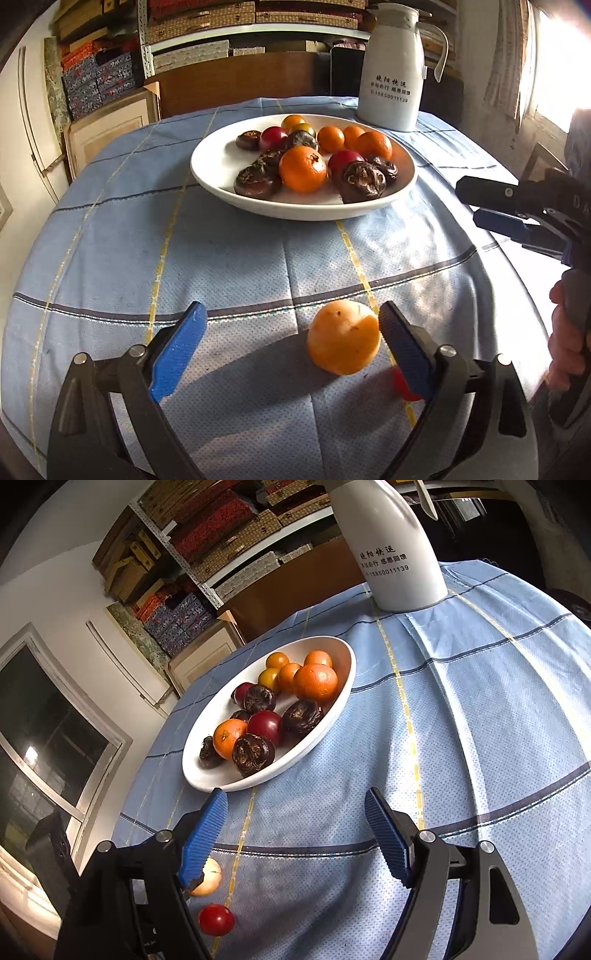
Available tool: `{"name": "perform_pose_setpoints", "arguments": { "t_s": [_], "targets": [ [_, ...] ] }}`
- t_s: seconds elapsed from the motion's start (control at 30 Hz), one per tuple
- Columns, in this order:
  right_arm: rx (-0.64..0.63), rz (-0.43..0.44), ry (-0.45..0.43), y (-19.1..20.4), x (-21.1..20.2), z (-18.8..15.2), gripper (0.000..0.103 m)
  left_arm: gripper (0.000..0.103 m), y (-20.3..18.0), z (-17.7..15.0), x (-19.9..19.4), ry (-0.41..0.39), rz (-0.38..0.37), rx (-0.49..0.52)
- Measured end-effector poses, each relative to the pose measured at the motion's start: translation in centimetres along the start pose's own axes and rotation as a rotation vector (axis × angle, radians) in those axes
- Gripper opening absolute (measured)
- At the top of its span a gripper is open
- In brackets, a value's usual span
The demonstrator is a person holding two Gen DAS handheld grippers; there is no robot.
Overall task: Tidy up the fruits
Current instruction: 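Move both open tools back to the last fruits on the cloth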
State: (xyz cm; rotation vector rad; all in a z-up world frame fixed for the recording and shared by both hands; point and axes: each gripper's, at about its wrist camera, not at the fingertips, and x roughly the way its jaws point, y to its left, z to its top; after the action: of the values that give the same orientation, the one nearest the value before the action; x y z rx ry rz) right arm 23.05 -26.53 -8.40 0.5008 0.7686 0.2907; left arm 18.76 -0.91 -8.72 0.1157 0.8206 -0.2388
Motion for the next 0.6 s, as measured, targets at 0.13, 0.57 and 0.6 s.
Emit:
{"name": "perform_pose_setpoints", "arguments": {
  "t_s": [0.13,0.57,0.6],
  "targets": [
    [-0.005,0.002,0.003,0.1,0.0,0.0,0.079,0.094,-0.2,-0.1,0.3,0.015,-0.018,0.005],
    [0.006,0.018,-0.008,-0.3,-0.9,-0.6,0.079,0.072,0.8,-0.4,1.8,0.075,-0.094,-0.043],
    [0.007,0.019,-0.006,-0.3,-1.0,-0.7,0.079,0.068,0.5,-0.4,1.8,0.073,-0.099,-0.032]
  ]
}}
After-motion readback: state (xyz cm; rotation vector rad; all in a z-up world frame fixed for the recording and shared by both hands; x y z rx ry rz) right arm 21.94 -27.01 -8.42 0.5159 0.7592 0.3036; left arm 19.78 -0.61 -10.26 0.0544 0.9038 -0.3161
